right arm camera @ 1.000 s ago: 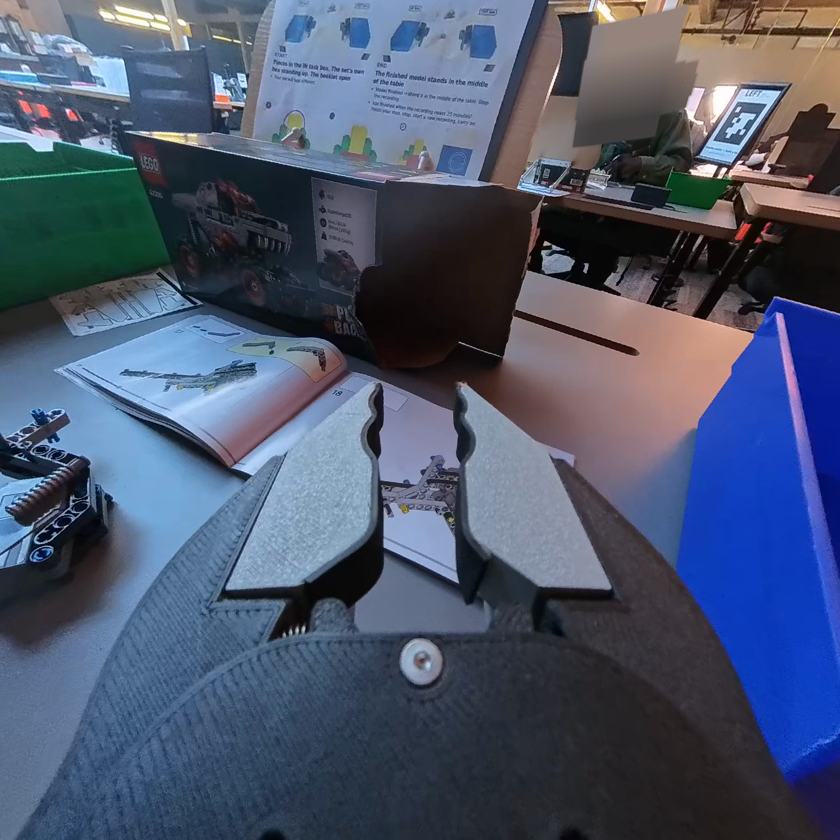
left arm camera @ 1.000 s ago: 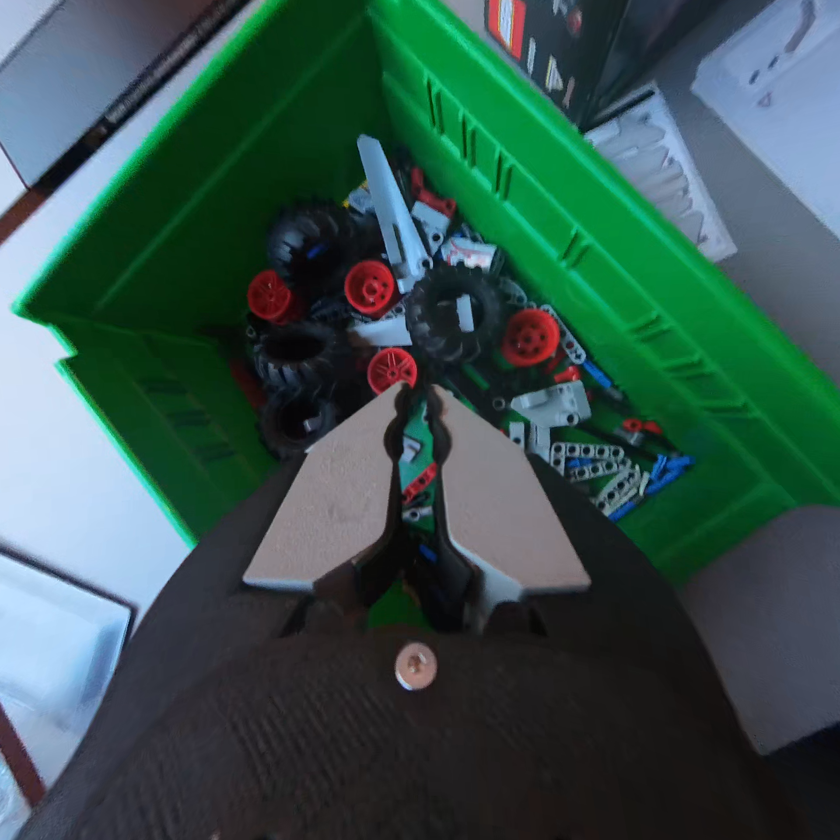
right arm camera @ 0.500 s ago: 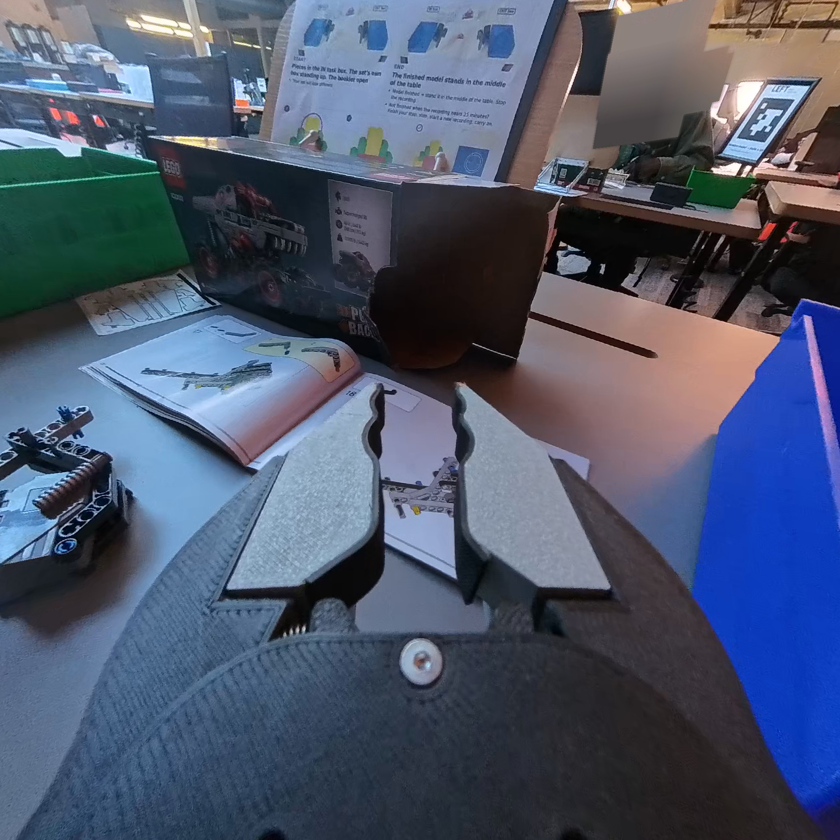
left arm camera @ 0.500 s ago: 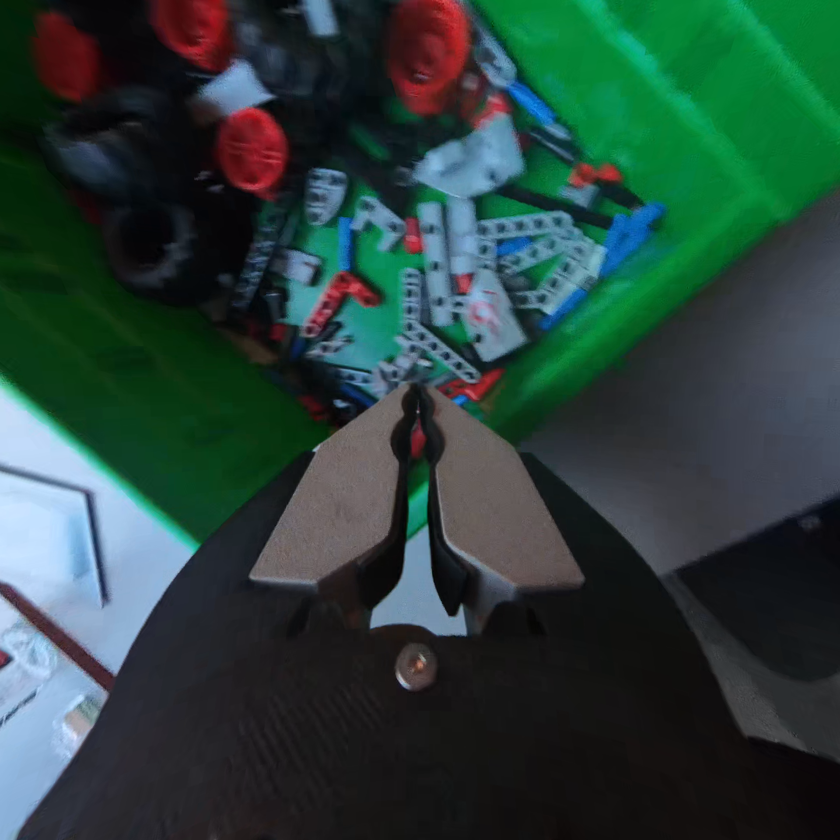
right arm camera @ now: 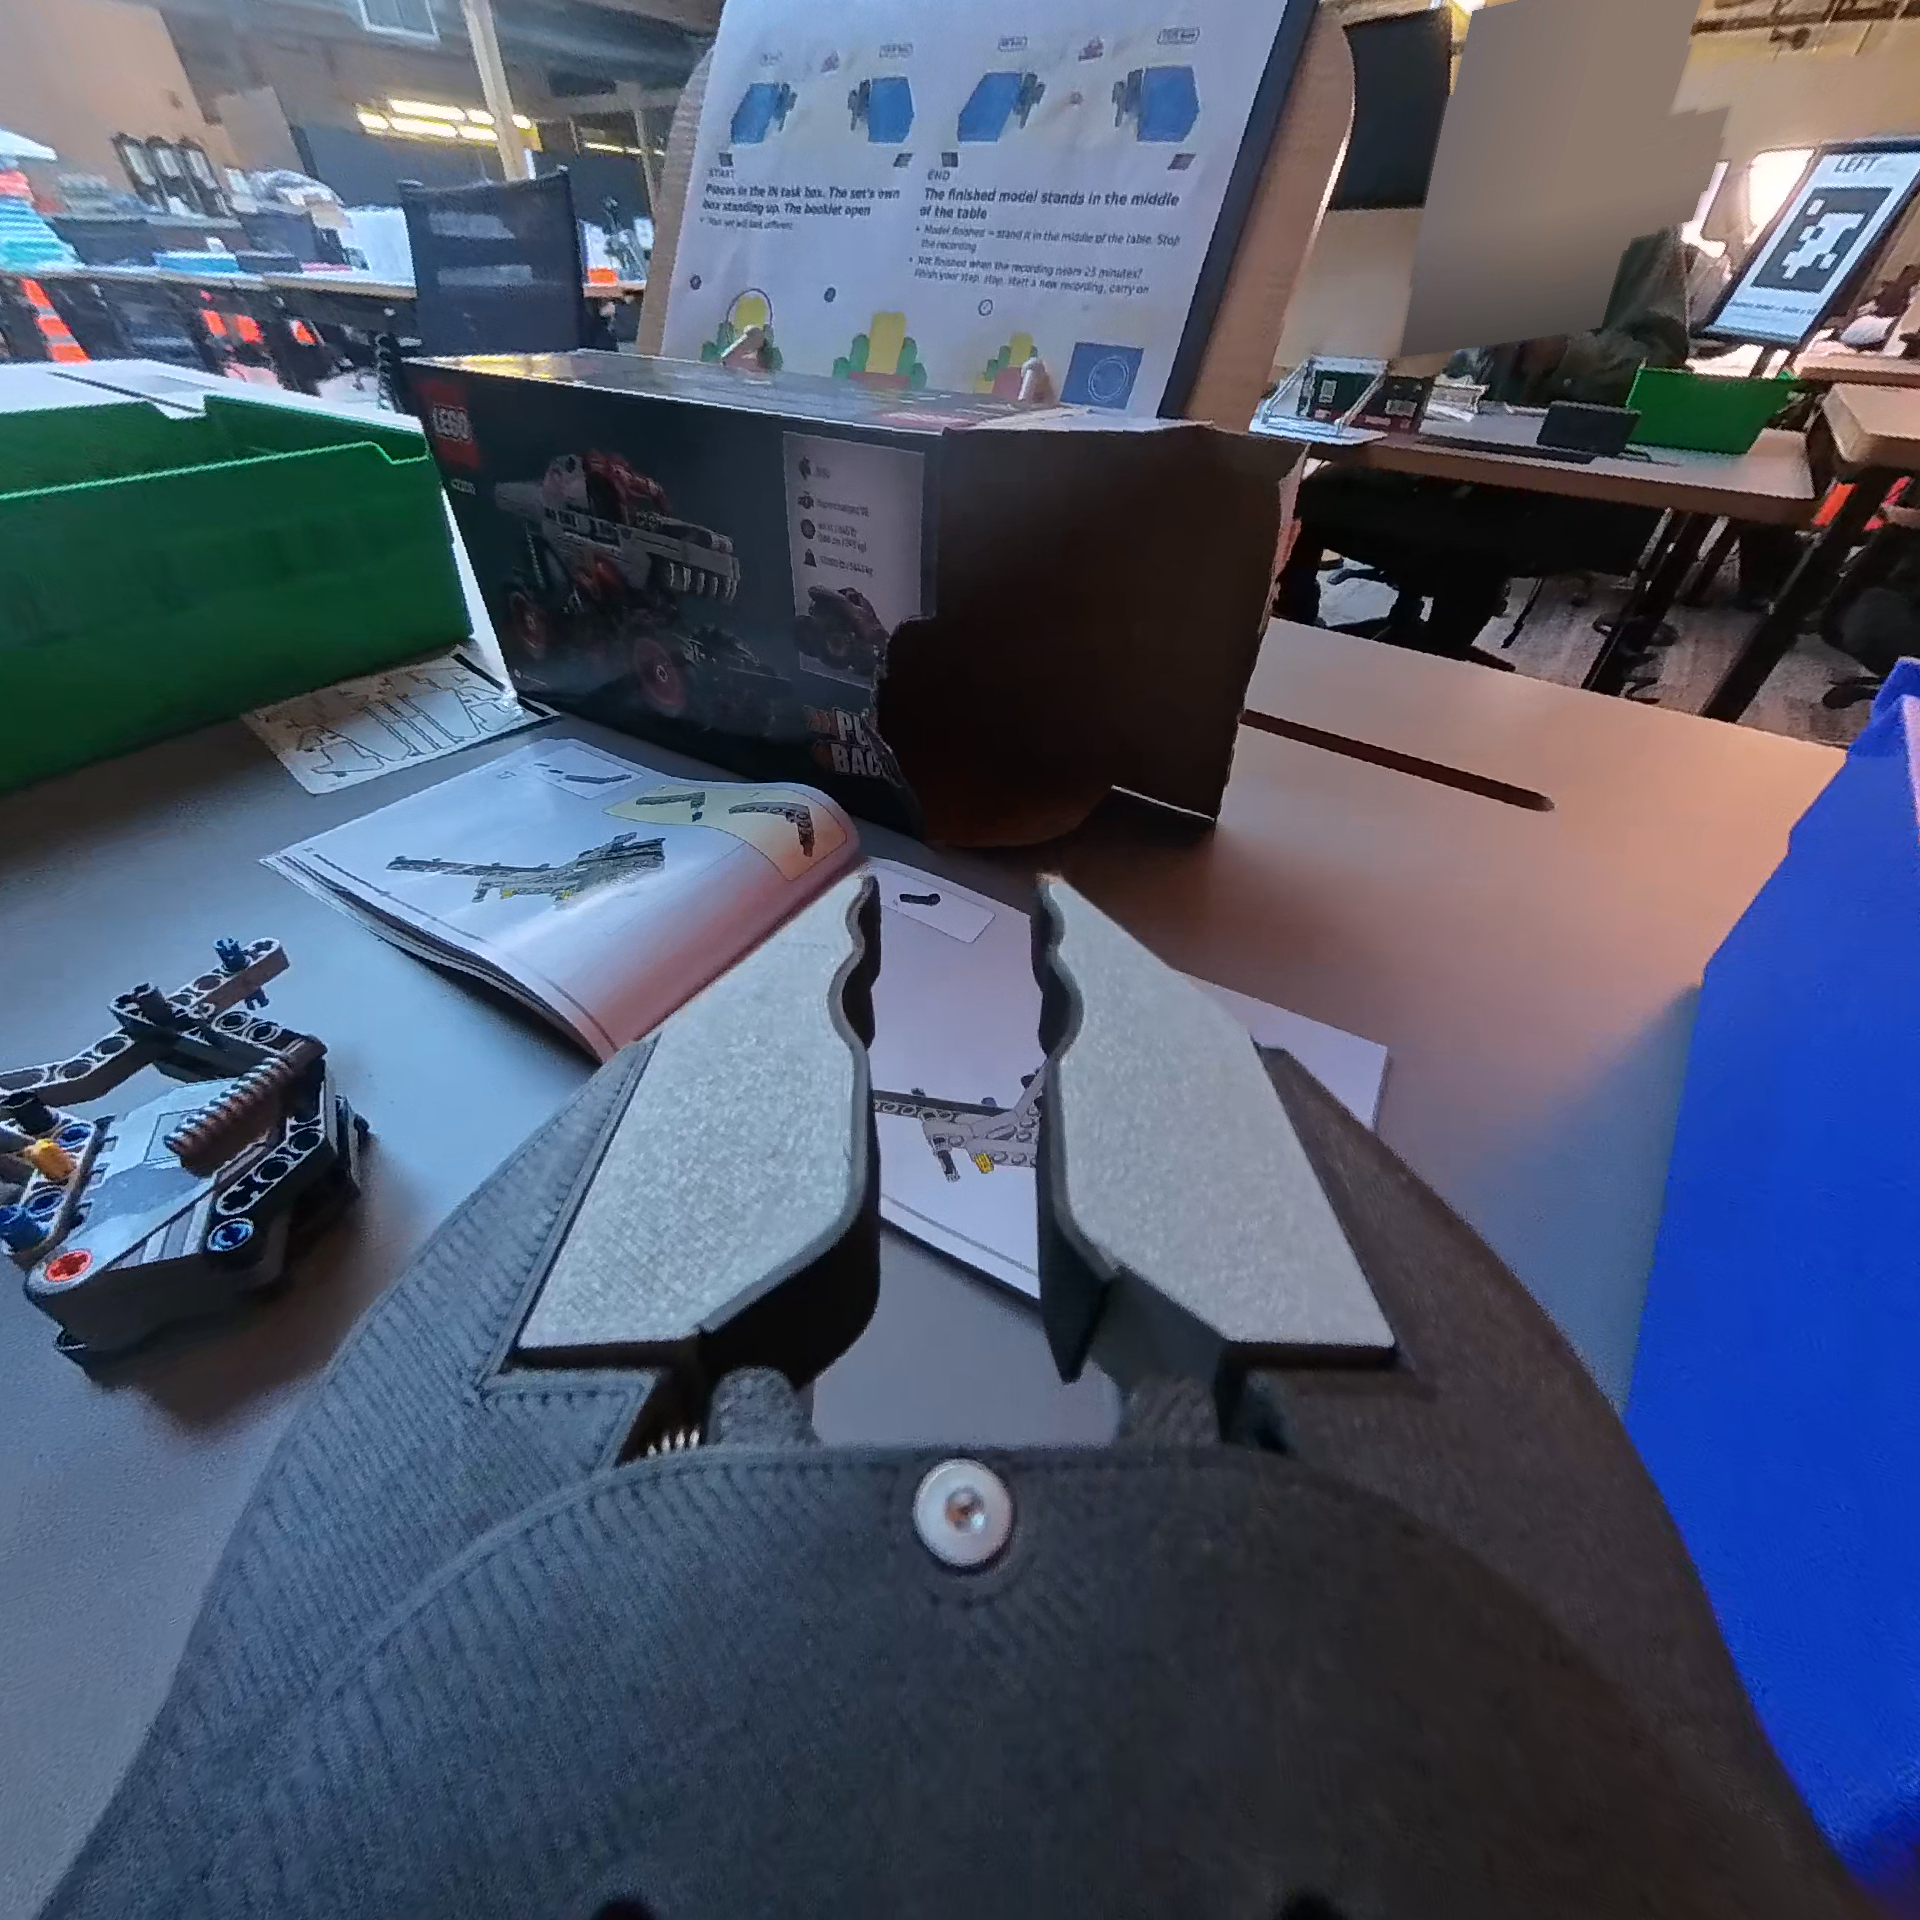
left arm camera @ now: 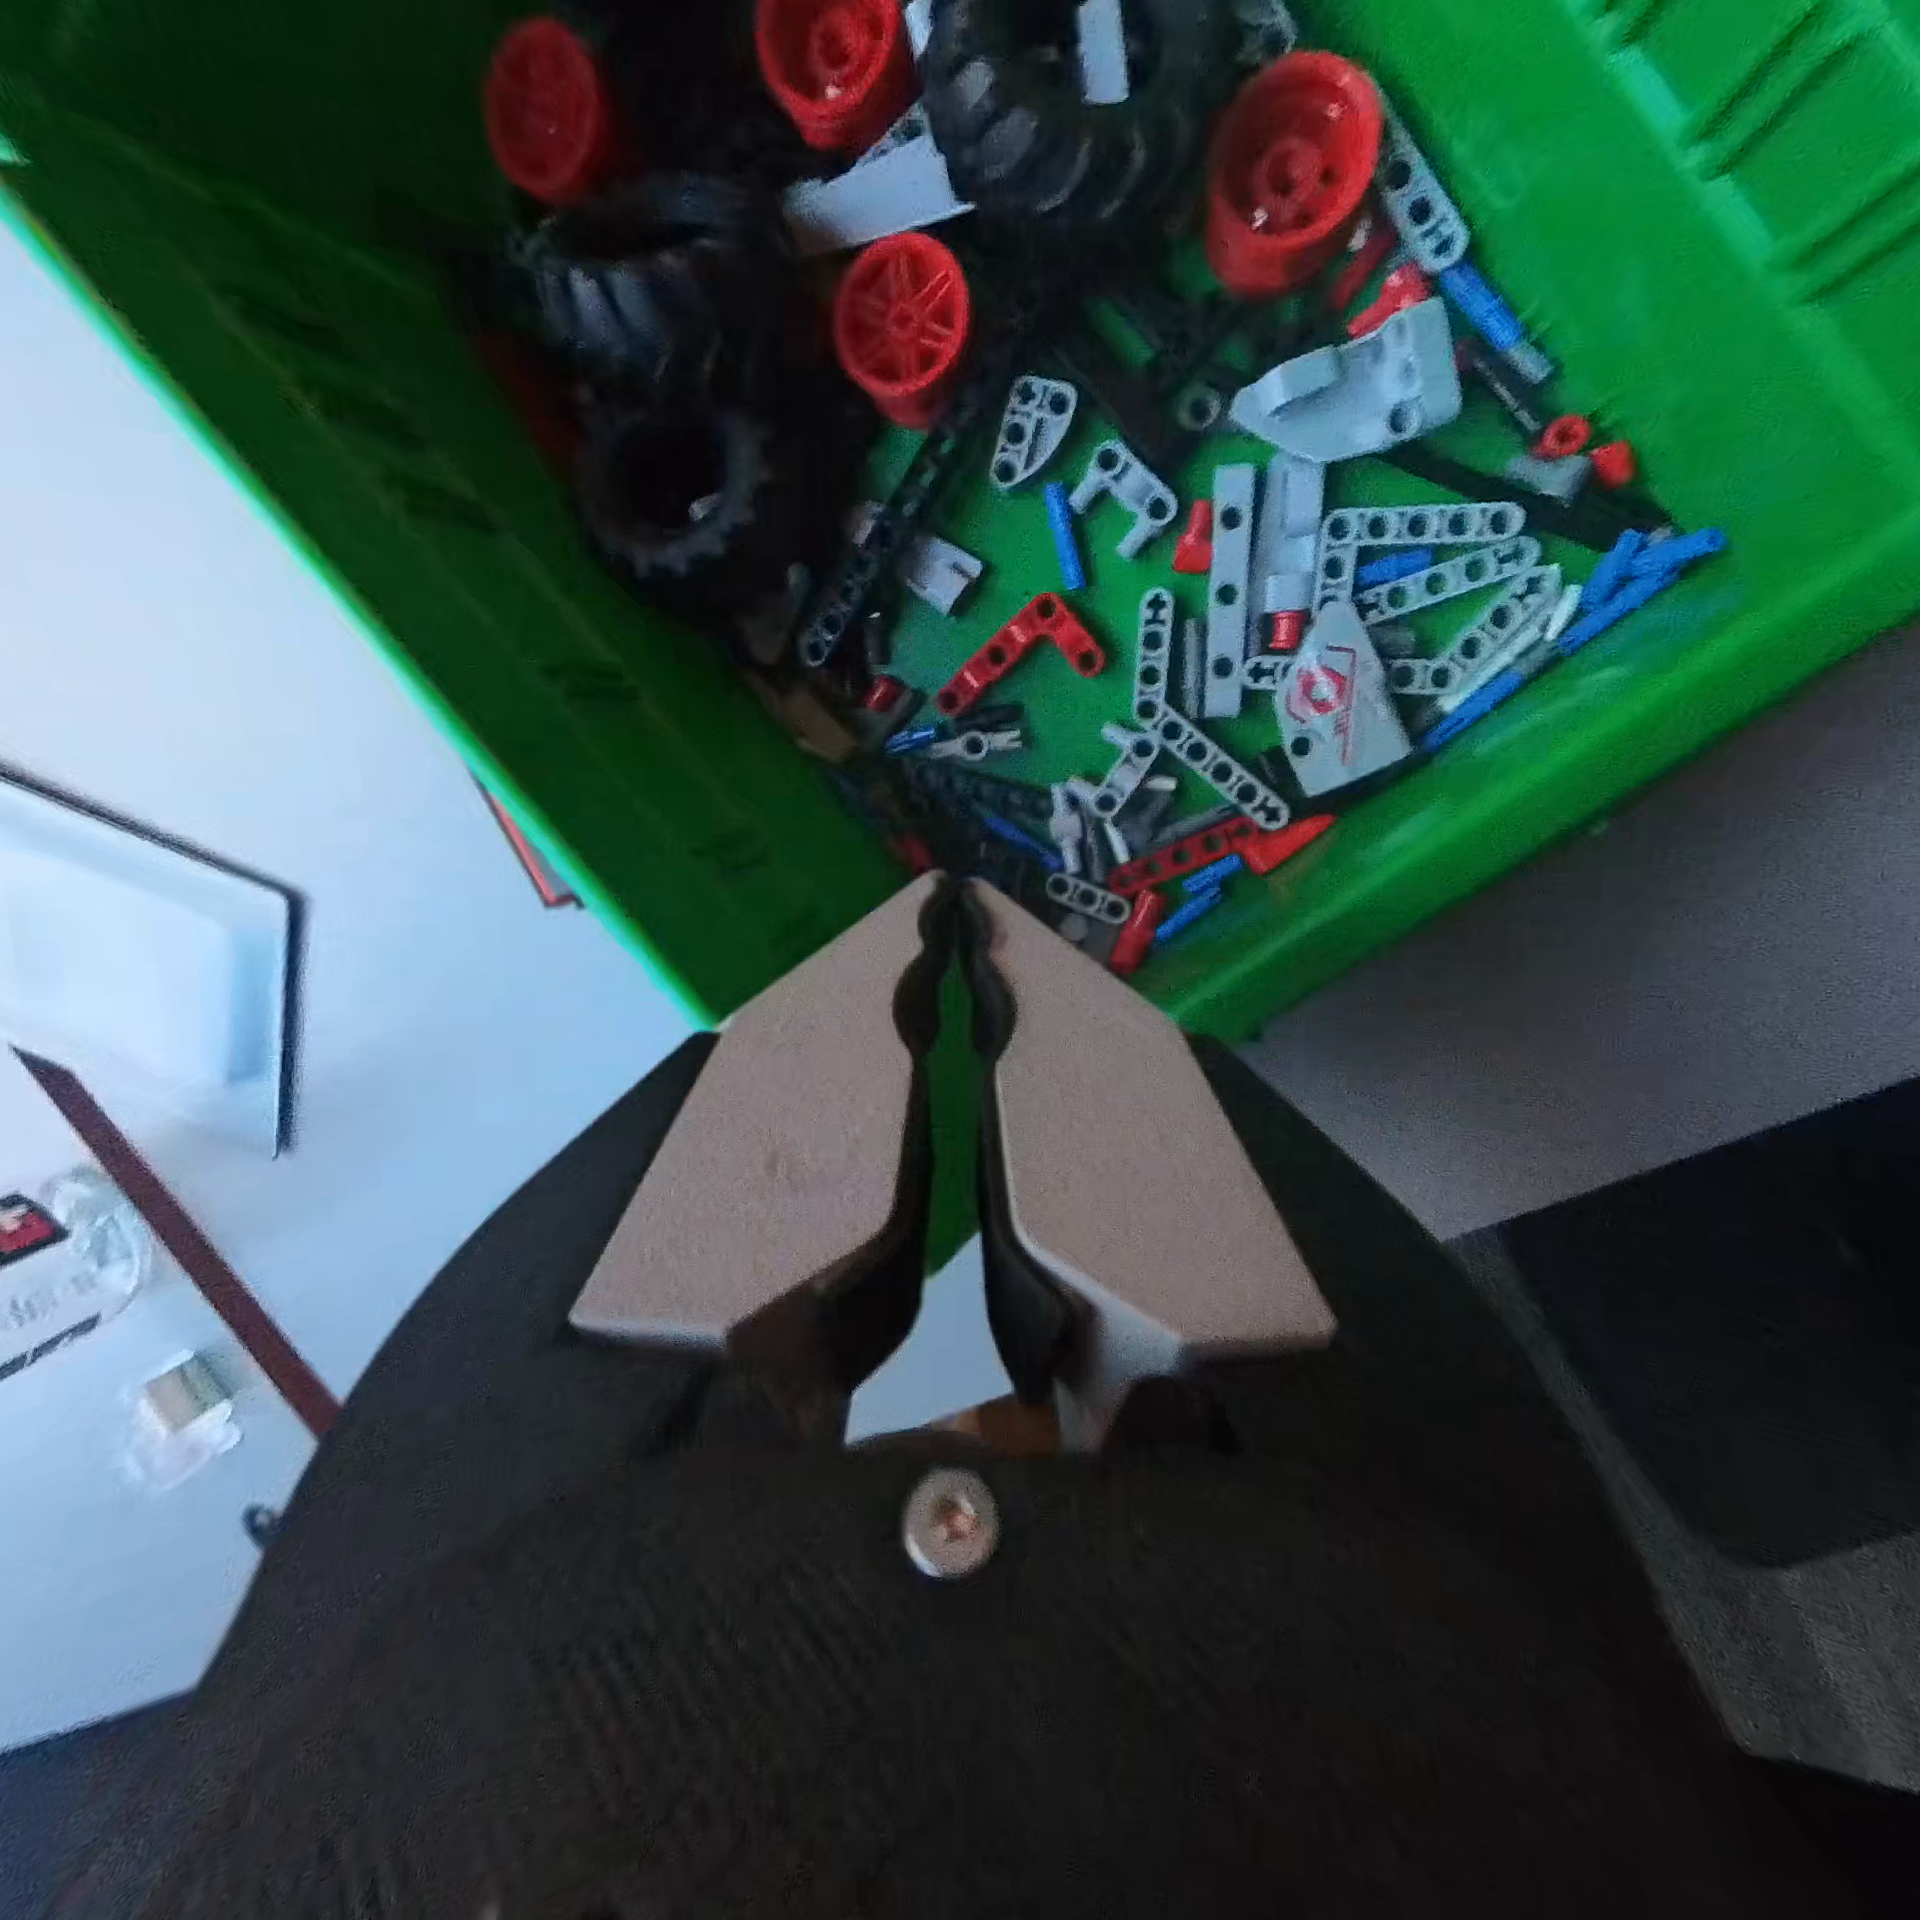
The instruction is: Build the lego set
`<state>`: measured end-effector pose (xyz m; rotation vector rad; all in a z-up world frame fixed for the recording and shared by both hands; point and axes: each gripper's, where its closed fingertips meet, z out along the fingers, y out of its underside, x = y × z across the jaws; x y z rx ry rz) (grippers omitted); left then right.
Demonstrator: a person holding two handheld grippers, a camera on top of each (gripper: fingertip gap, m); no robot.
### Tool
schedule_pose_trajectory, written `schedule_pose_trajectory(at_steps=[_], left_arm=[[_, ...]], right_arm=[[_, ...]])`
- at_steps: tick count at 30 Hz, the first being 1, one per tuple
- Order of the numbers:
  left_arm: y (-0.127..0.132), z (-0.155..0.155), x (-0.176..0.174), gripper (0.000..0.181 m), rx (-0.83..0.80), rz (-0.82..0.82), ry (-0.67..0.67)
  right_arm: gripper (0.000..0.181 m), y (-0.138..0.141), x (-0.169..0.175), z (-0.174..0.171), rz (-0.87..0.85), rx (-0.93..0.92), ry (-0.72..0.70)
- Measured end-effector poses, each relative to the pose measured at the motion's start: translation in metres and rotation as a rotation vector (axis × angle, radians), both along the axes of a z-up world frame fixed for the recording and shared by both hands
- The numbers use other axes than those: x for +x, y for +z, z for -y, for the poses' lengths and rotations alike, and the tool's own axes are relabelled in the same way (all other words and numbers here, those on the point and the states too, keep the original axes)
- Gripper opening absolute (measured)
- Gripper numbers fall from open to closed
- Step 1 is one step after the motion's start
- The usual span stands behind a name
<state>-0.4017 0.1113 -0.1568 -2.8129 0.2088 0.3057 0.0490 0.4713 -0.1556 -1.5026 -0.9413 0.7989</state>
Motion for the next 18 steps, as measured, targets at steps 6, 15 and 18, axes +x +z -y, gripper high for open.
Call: schedule_pose_trajectory(at_steps=[6,15,18], left_arm=[[-0.047,0.031,-0.013,0.000,-0.479,-0.079,0.100],[-0.032,-0.040,0.008,0.000,-0.342,0.140,-0.026],[-0.024,-0.030,-0.015,0.000,-0.352,0.043,0.028]], right_arm=[[0.025,-0.001,0.000,-0.003,-0.004,-0.017,-0.005],[0.023,0.000,-0.001,0.001,-0.007,0.000,0.023],[0.022,0.000,-0.003,0.001,-0.002,0.008,0.030]])
